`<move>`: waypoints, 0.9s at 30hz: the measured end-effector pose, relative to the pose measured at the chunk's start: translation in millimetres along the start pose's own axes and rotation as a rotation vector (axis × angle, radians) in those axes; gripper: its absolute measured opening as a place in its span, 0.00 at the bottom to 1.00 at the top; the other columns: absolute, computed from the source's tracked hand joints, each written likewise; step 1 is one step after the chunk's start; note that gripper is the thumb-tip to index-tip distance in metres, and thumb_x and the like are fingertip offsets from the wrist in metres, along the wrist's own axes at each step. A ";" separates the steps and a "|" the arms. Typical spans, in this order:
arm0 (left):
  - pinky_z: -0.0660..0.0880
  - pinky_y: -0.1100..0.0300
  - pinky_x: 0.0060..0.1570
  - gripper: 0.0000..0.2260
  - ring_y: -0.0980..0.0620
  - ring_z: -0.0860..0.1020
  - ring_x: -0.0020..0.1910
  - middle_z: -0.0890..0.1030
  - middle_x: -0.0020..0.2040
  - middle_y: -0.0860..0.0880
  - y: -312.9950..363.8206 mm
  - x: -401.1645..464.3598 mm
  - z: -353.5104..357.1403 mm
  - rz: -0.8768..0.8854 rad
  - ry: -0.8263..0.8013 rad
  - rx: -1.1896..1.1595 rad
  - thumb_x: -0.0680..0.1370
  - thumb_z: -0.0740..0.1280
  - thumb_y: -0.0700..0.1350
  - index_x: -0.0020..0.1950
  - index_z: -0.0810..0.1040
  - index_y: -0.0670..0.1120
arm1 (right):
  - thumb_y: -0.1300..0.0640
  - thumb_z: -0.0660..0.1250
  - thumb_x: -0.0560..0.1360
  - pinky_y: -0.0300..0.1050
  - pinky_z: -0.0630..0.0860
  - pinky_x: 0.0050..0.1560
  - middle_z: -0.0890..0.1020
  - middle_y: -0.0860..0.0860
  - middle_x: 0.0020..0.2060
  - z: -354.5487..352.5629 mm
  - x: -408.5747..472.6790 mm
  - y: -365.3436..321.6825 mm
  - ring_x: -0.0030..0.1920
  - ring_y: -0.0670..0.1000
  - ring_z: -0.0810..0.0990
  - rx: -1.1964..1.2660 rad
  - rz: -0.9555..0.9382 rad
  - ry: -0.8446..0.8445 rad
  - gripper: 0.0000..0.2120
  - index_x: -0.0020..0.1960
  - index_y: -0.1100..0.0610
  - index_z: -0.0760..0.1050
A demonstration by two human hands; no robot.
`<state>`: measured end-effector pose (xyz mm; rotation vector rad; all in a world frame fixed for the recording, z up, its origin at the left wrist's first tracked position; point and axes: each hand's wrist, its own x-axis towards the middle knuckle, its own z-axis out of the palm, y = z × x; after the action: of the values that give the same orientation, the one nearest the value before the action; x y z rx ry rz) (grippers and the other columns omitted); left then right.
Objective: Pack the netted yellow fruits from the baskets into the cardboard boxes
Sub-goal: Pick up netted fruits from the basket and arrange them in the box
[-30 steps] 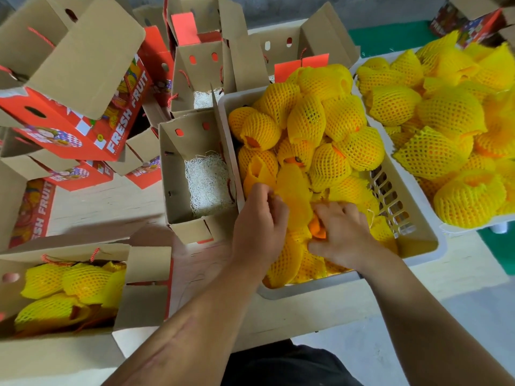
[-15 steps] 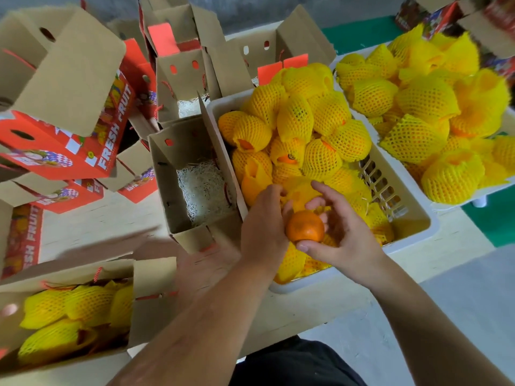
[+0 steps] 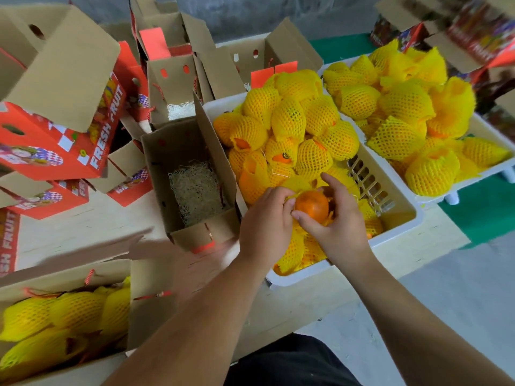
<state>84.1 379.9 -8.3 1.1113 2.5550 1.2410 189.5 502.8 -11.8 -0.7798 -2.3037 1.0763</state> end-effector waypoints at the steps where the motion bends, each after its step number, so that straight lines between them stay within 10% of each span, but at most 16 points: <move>1: 0.75 0.45 0.48 0.09 0.44 0.80 0.55 0.81 0.56 0.47 -0.3 -0.4 -0.7 -0.010 0.003 -0.021 0.85 0.64 0.46 0.60 0.79 0.44 | 0.32 0.74 0.67 0.44 0.72 0.55 0.79 0.48 0.58 1.3 -3.0 0.0 0.60 0.51 0.73 -0.079 -0.034 0.021 0.44 0.77 0.50 0.68; 7: 0.76 0.49 0.47 0.07 0.50 0.80 0.53 0.82 0.54 0.52 -4.3 -2.3 -1.1 -0.041 0.004 -0.163 0.85 0.65 0.48 0.59 0.79 0.47 | 0.30 0.75 0.62 0.47 0.69 0.61 0.76 0.48 0.60 -2.3 -1.0 -1.7 0.64 0.51 0.69 -0.042 0.020 -0.068 0.43 0.71 0.47 0.71; 12: 0.78 0.48 0.46 0.07 0.54 0.81 0.49 0.82 0.50 0.56 -10.6 -3.8 -4.7 -0.014 -0.093 -0.257 0.84 0.64 0.50 0.59 0.79 0.52 | 0.42 0.82 0.61 0.24 0.65 0.59 0.66 0.52 0.60 -0.6 4.8 2.5 0.58 0.39 0.68 -0.023 -0.121 -0.240 0.43 0.69 0.57 0.72; 21: 0.66 0.72 0.40 0.06 0.66 0.73 0.42 0.73 0.43 0.63 -12.0 -3.7 -2.9 0.112 -0.046 -0.118 0.84 0.67 0.45 0.59 0.81 0.48 | 0.46 0.79 0.70 0.52 0.75 0.48 0.73 0.52 0.60 17.1 8.8 4.3 0.54 0.52 0.73 -0.091 0.005 -0.179 0.33 0.66 0.49 0.63; 27: 0.64 0.71 0.39 0.07 0.65 0.72 0.42 0.74 0.46 0.59 -9.1 -3.5 -5.0 0.091 0.007 -0.112 0.85 0.65 0.45 0.61 0.79 0.48 | 0.55 0.74 0.68 0.32 0.69 0.46 0.66 0.49 0.59 6.9 14.0 6.3 0.51 0.41 0.70 0.067 -0.022 -0.276 0.35 0.73 0.50 0.66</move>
<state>79.6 370.8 -12.3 1.2138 2.4302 1.3921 176.8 511.8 -18.3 -0.6098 -2.4799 1.3145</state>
